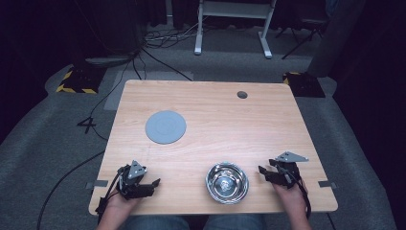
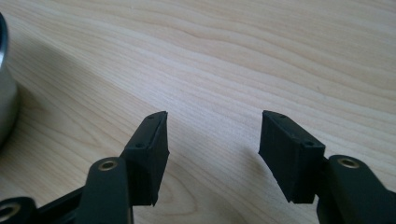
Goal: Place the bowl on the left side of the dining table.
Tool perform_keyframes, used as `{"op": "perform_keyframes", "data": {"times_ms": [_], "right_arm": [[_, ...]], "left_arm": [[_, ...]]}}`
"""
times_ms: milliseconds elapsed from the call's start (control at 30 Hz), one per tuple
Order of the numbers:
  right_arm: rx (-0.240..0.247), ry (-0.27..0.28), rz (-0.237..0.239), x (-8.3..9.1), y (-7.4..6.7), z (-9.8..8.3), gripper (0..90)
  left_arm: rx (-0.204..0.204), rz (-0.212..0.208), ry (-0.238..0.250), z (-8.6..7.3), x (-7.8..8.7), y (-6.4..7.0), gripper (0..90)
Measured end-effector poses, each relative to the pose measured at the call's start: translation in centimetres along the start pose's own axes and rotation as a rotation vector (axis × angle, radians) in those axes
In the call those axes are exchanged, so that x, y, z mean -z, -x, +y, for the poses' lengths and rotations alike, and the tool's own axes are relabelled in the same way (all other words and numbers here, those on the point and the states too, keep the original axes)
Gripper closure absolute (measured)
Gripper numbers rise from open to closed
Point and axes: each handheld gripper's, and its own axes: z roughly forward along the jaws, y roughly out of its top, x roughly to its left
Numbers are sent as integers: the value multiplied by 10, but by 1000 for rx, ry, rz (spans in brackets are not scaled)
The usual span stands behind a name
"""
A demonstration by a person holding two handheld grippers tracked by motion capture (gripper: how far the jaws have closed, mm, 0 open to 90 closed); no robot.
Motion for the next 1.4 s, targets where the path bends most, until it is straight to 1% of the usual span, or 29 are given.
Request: {"op": "perform_keyframes", "data": {"times_ms": [33, 233, 267, 300, 367, 433, 533, 600, 667, 833, 867, 1000, 1033, 1067, 1100, 1133, 1200, 1233, 1267, 1333, 1367, 1400], "right_arm": [[-9, 3, 3, 2, -2, 2, 430], [7, 3, 4, 11, -5, 8, 438], [-4, 6, 8, 13, -7, 9, 439], [0, 8, 9, 15, -7, 10, 439], [-8, 17, 12, 19, -8, 12, 441], [-6, 20, 16, 21, -10, 15, 443], [-2, 15, 16, 22, -11, 17, 444], [-7, 19, 27, 22, -13, 19, 445], [2, 23, 32, 23, -15, 22, 446], [35, 31, 47, 26, -25, 30, 448], [48, 40, 59, 28, -32, 35, 448], [69, 51, 82, 32, -44, 44, 449], [69, 51, 82, 32, -44, 44, 449], [80, 55, 95, 32, -50, 48, 449], [80, 55, 95, 32, -50, 48, 449], [89, 53, 106, 33, -55, 51, 450], [95, 50, 113, 32, -61, 54, 451], [95, 50, 113, 32, -61, 54, 451], [107, 37, 124, 29, -66, 56, 455], [112, 25, 134, 25, -71, 57, 459], [112, 25, 134, 25, -71, 57, 459], [119, 14, 143, 20, -74, 58, 463]], "left_arm": [[1, -1, 0, 0, 0, 0, 264], [-1, 1, 0, 0, 0, 0, 262], [-1, 1, 0, 0, 0, 0, 262], [1, -1, 0, 0, 0, 0, 262], [1, -4, 1, 0, 0, 0, 262], [0, 0, 2, 0, 0, -1, 261], [-1, 1, 3, 0, 0, -1, 261], [-1, 1, 3, 0, 0, -1, 261], [0, -1, 2, 0, 0, -1, 262], [1, 3, 4, 0, 0, -1, 261], [1, 0, 2, 0, 0, -1, 261], [1, 3, 3, 0, 0, -1, 261], [1, 3, 3, 0, 0, -1, 261], [1, 1, 2, 0, 0, -1, 261], [1, 1, 2, 0, 0, -1, 261], [2, 3, 4, 0, 0, 0, 261], [0, 3, 4, 0, 0, -1, 261], [0, 3, 4, 0, 0, -1, 261], [1, 3, 4, 0, 0, -1, 261], [1, 1, 1, 0, 0, -1, 261], [1, 1, 1, 0, 0, -1, 261], [1, 2, 3, 0, 0, -1, 261]]}}
